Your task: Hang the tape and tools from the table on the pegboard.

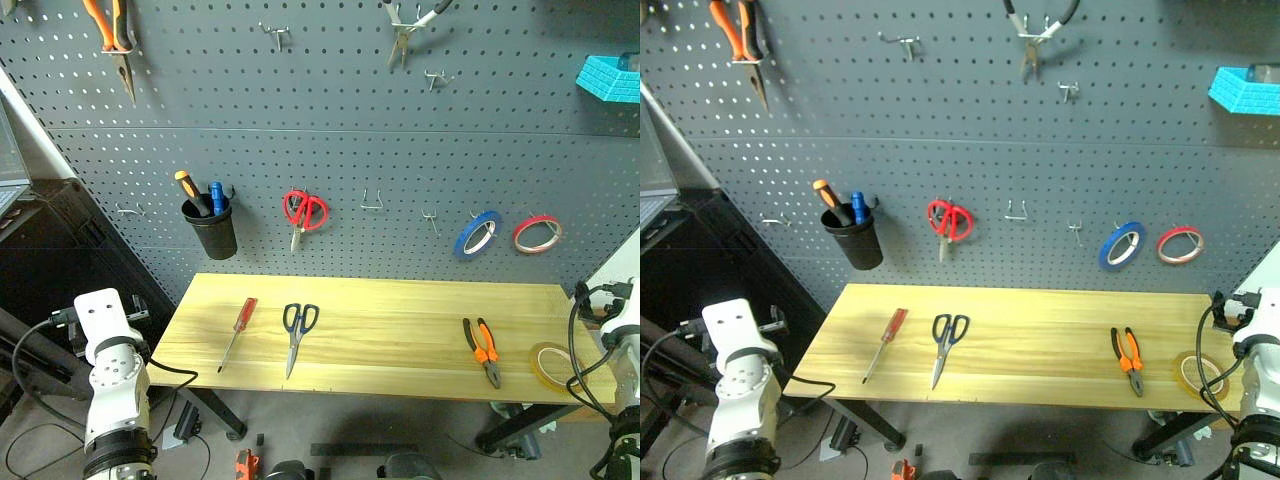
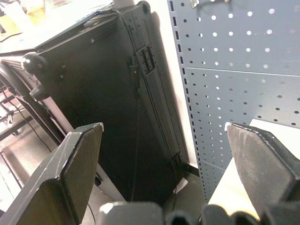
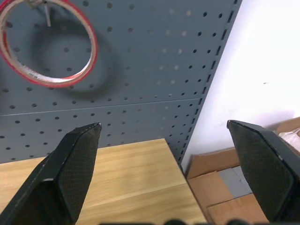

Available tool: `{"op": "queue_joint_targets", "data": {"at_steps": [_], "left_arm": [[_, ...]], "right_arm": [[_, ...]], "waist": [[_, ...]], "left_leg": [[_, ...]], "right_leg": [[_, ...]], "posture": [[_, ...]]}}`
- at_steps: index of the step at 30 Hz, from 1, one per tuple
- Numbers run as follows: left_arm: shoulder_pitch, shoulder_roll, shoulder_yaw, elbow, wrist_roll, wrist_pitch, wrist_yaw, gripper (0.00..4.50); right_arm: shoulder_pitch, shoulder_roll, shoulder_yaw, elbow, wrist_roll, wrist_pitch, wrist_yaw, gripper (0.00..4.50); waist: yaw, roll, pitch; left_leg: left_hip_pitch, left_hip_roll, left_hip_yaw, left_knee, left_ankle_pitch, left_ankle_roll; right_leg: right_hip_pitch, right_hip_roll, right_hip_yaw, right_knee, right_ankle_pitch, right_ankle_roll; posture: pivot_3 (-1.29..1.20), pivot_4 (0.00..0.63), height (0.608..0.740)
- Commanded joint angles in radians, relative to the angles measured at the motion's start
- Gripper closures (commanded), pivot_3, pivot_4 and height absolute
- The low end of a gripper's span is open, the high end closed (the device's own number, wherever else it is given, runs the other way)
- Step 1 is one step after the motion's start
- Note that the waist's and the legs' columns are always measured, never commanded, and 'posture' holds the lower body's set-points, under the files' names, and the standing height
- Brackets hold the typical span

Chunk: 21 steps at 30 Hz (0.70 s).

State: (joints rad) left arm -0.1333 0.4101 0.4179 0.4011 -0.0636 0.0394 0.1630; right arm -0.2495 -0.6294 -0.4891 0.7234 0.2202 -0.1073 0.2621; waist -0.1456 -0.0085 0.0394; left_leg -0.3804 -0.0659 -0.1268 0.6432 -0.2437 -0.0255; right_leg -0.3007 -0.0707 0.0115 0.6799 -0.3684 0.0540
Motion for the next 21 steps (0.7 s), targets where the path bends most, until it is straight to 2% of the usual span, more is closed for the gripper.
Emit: {"op": "queue_joint_targets", "data": {"at_steps": [1,21], "left_arm": [[-0.014,0.021,-0.022,-0.038,0.037,-0.047,-0.004,0.02],[-0.054,0.032,-0.081,-0.013,0.076,-0.086,-0.054,0.02]], "right_arm": [[-0.022,-0.029,-0.019,-0.009,0.013,-0.024,-0.001,0.0],[0.034,-0.042,-0.074,-0.027,0.068,-0.021,0.013,0.0]], "waist": [[0.0,0.0,0.0],[-0.004,0.0,0.0]], "left_leg": [[0.0,0.0,0.0,0.0,0.0,0.0],[0.001,0.002,0.005,0.0,-0.001,0.001]], "right_leg": [[0.0,0.0,0.0,0.0,0.0,0.0],[0.0,0.0,0.004,0.0,0.0,0.0]], "posture": [[-0.17,0.009,0.74],[-0.19,0.012,0.74]]}}
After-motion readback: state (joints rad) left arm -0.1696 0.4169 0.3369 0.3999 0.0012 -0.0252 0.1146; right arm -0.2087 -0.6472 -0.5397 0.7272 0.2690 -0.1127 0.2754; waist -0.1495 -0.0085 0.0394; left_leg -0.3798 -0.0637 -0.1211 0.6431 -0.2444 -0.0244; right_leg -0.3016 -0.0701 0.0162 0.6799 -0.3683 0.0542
